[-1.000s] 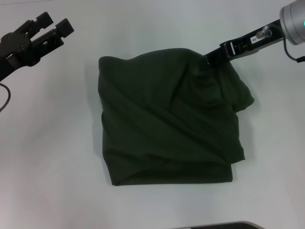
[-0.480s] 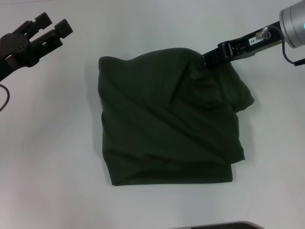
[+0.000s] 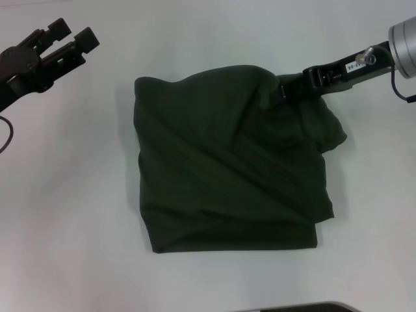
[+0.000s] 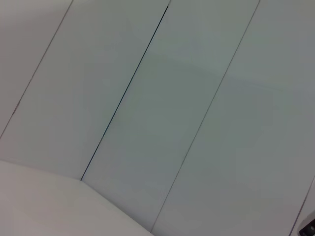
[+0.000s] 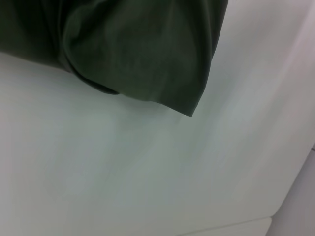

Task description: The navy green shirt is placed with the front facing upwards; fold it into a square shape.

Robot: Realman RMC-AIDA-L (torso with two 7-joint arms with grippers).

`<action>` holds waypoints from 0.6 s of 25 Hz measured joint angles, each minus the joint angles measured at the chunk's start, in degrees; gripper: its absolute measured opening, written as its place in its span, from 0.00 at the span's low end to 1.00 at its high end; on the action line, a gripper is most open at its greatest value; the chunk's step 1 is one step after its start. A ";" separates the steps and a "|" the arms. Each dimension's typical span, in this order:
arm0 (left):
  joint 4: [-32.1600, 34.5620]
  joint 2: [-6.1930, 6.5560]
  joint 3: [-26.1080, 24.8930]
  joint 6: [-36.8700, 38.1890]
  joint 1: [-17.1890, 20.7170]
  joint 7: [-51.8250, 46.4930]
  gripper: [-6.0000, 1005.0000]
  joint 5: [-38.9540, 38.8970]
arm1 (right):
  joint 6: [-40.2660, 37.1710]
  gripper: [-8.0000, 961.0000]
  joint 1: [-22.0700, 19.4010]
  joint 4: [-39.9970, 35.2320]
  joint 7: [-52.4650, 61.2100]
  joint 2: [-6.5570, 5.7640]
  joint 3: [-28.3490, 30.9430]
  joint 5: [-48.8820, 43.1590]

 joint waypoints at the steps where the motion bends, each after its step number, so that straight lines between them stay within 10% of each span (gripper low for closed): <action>1: 0.00 0.00 0.00 0.00 0.00 0.00 0.91 0.00 | 0.03 0.52 -0.11 0.09 0.03 0.04 0.27 0.02; 15: 0.00 0.08 -0.06 -0.05 -0.07 0.05 0.91 0.09 | 3.09 0.52 -0.84 4.58 -0.92 0.54 1.89 4.17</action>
